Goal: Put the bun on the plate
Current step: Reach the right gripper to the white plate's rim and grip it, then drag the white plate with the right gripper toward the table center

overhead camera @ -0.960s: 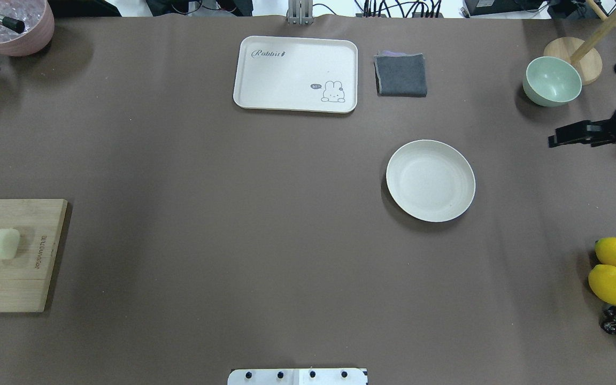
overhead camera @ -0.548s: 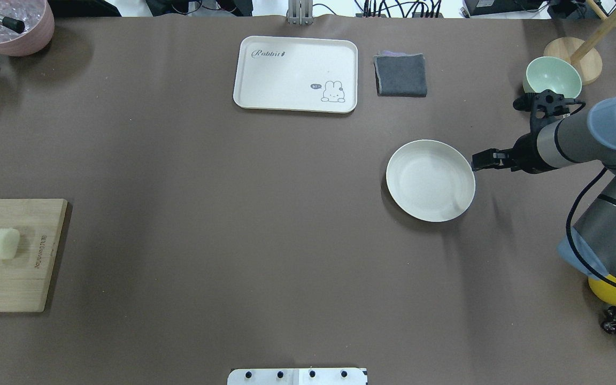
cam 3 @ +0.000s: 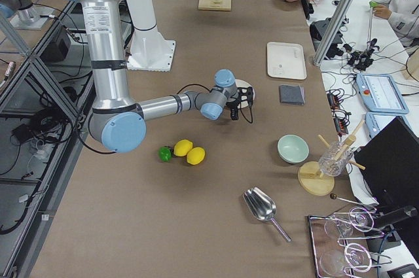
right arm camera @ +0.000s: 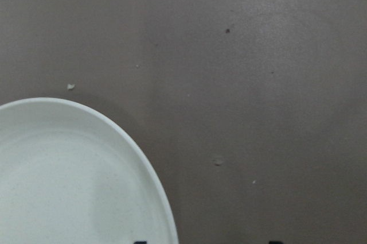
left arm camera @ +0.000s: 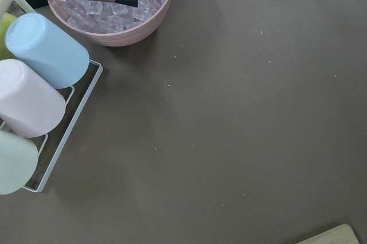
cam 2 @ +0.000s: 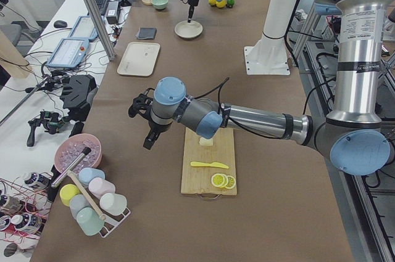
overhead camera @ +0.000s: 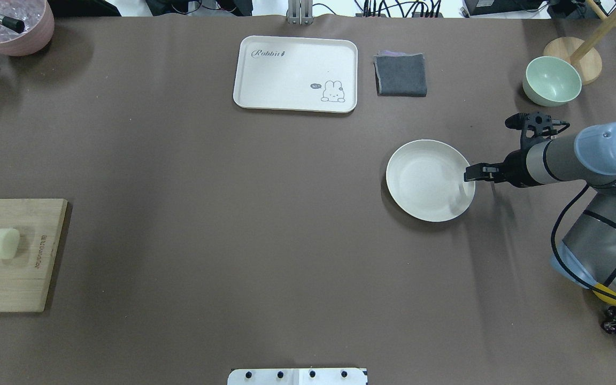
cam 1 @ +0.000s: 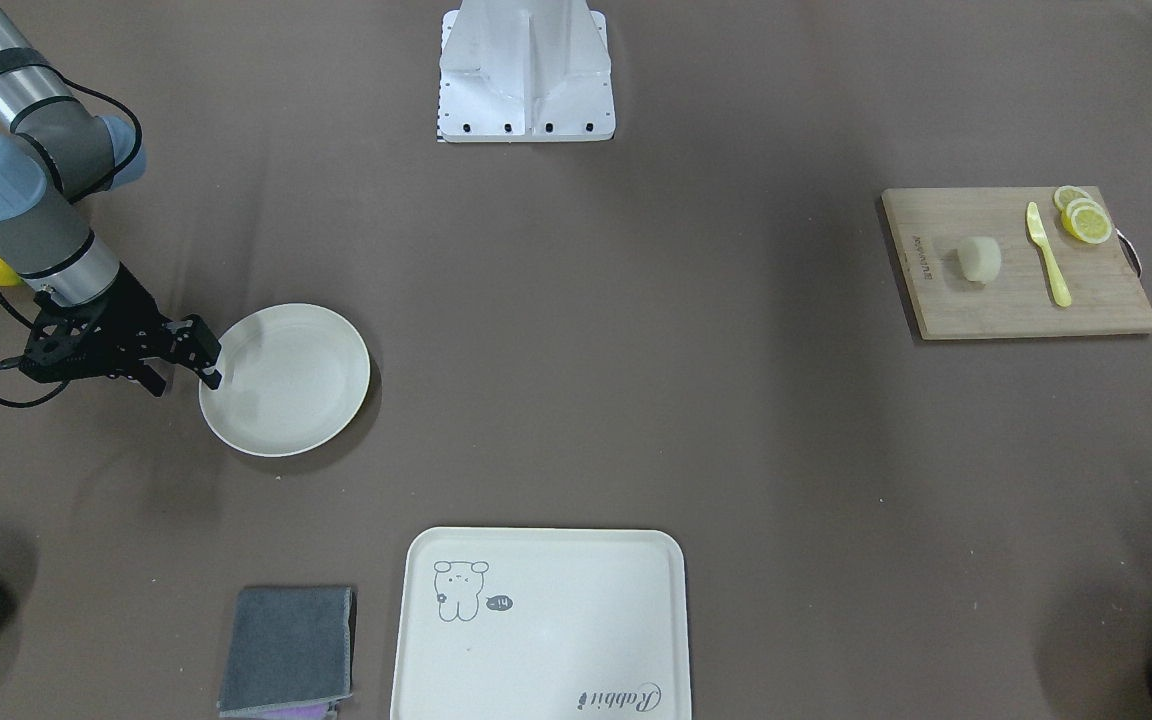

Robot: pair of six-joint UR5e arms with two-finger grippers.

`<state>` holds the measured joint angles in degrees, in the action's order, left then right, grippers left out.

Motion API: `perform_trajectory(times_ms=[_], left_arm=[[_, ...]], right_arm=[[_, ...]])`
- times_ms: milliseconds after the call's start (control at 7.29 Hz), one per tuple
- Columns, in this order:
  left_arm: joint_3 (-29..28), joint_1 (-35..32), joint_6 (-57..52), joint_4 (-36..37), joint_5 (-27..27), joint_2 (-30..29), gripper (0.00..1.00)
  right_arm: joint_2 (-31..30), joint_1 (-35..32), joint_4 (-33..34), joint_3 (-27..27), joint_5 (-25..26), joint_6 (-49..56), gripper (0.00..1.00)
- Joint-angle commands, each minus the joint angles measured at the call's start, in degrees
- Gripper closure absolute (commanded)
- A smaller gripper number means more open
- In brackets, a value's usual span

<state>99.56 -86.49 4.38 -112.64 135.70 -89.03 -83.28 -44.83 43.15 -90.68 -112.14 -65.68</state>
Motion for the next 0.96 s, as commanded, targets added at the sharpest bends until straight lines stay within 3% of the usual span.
perform_trajectory(times_ms=[0, 411, 685, 823], left_arm=[[0.1, 0.0, 0.0, 0.0, 0.0, 0.0, 0.02], [0.2, 0.0, 0.0, 0.0, 0.0, 0.2, 0.02], [0.5, 0.0, 0.0, 0.0, 0.1, 0.6, 0.02], [0.5, 0.0, 0.0, 0.0, 0.1, 0.7, 0.02]], right_arm=[[1.0, 1.3, -0.1, -0.8, 0.1, -3.7, 1.0], [0.3, 2.7, -0.1, -1.0, 2.5, -3.7, 1.0], [1.0, 2.8, 0.6, -4.8, 2.2, -7.0, 1.0], [1.2, 3.1, 4.9, -9.1, 2.0, -7.6, 1.0]])
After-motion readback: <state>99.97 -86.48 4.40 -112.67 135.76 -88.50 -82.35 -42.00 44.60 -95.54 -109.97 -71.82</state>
